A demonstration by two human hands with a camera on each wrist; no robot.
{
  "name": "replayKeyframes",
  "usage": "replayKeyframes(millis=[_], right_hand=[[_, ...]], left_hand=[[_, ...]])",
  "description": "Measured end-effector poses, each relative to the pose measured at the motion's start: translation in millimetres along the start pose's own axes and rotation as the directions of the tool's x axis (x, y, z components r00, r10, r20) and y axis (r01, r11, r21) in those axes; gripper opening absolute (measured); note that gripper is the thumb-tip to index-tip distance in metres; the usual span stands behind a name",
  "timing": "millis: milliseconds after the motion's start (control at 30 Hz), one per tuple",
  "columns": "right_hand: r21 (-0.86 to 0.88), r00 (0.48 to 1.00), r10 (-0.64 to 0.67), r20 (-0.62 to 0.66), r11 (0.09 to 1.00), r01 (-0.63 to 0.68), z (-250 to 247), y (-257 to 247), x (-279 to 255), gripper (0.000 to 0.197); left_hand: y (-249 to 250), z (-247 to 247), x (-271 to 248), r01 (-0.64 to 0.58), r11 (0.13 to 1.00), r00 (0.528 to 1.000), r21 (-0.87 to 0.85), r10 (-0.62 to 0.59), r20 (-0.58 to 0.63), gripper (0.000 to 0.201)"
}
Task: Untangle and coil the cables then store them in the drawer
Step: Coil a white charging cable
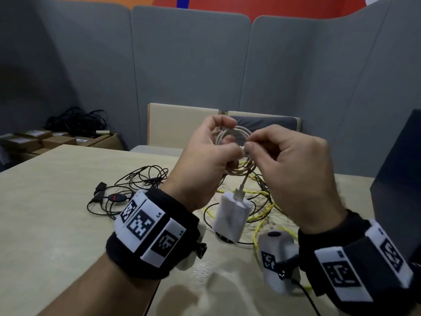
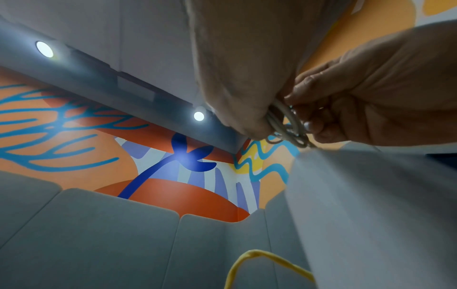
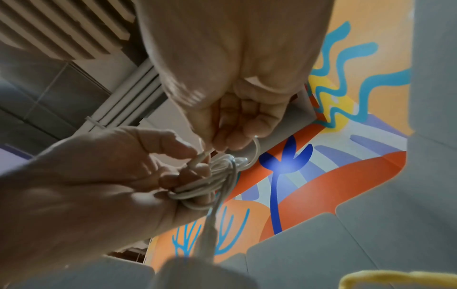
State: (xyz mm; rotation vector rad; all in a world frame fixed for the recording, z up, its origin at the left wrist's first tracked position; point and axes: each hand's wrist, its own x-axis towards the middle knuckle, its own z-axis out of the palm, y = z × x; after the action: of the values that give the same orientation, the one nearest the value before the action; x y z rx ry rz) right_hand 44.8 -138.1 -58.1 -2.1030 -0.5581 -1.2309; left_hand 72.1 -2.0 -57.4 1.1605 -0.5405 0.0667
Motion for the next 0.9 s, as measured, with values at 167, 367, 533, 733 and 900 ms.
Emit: replayKeyframes(millis=[167,367,533,733,900], right_hand=[[0.208,0.986,0.128,0.106,0.967,-0.148,-8.0,4.9,6.9,0.006],[0.550,0.842,0.450,0.298,0.640,-0.536,-14.6,25.7,12.3,0.024],[0.761,0.785,0.277,0.554,0.215,-0.613,-13.7,20.7,7.1,0.021],[0.726,0.758,0.205,0.620,0.217,-0.653,-11.3,26.0,3.4,0.028],[0.687,0.741,0.144,0.656,0.295,-0.664,-6.6,25.7,0.8,0.020]], left_hand=[[1.4,-3.7,0.0,0.020,0.994,0.997,-0.106,-0.012,0.076,0.039],[5.1,-4.0,-0.5,0.081,0.940,0.978,-0.330,-0.010,0.209,0.039],[3.9,-1.4,1.0,0.118,0.926,0.969,-0.358,-0.028,0.245,0.038],[0.1,-0.9,-0.6,0.135,0.935,0.966,-0.326,-0.052,0.251,0.042],[-7.1,5.0,-2.1,0.111,0.978,0.989,-0.176,-0.091,0.116,0.046]])
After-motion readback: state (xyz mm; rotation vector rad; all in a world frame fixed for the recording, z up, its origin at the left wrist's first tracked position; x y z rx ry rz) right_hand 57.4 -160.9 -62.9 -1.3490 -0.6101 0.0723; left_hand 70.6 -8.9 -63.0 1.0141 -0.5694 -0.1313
